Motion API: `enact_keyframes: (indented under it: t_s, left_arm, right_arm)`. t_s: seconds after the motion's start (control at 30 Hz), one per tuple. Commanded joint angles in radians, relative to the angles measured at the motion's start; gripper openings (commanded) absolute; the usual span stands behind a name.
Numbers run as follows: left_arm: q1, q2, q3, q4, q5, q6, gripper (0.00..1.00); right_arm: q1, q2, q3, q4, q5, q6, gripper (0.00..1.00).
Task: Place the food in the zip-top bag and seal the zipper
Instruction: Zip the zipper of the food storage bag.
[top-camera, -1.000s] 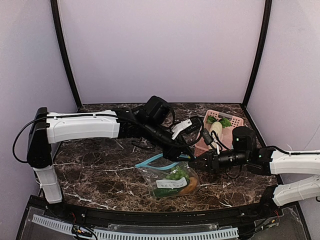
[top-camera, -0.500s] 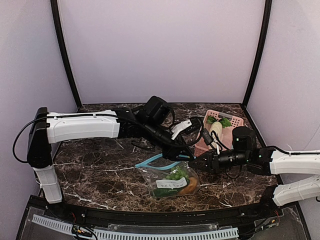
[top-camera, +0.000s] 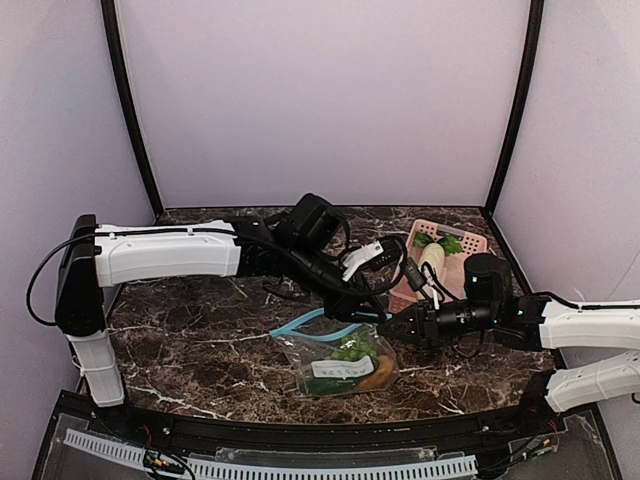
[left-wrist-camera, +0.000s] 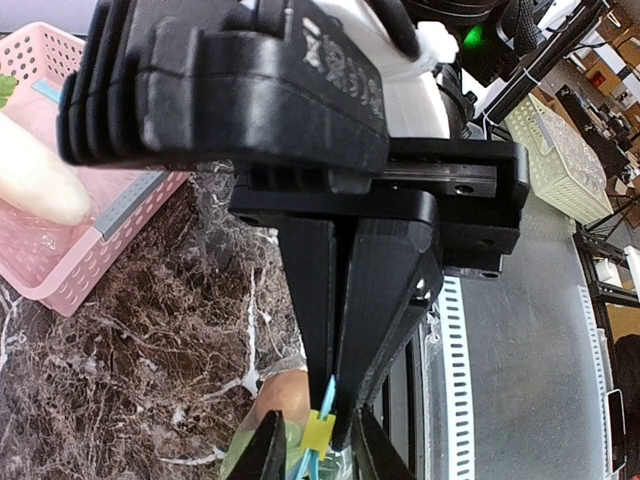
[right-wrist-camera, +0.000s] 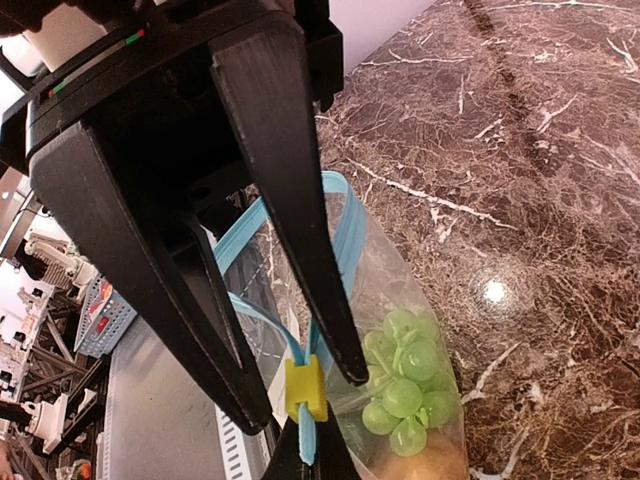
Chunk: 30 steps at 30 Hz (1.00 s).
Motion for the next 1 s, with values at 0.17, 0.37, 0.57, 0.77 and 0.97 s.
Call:
enact_keyframes:
  t_s: [0.17, 0.37, 0.57, 0.77, 0.97]
  left_arm:
    - [0.001, 0.009, 0.015, -0.046, 0.033, 0.012, 0.14]
    - [0.002, 0.008, 0.021, -0.06, 0.03, 0.014, 0.01]
    - [0.002, -0.004, 0.014, -0.065, 0.009, 0.005, 0.01]
    - [0.002, -0.023, -0.006, -0.061, -0.011, -0.005, 0.01]
    - [0.002, -0.038, -0.023, -0.062, -0.016, -0.01, 0.01]
  right_arm:
    - [0.001, -0.01, 0.026, 0.033, 0.014, 0.005, 0.0]
    - [0.001, -0.014, 0.023, 0.027, 0.045, 0.011, 0.0]
    - [0.001, -0.028, 0.016, -0.006, 0.126, 0.026, 0.0]
    - [0.001, -0.027, 0.005, -0.013, 0.163, 0.041, 0.0]
    - [0.001, -0.029, -0.003, -0.017, 0.195, 0.058, 0.0]
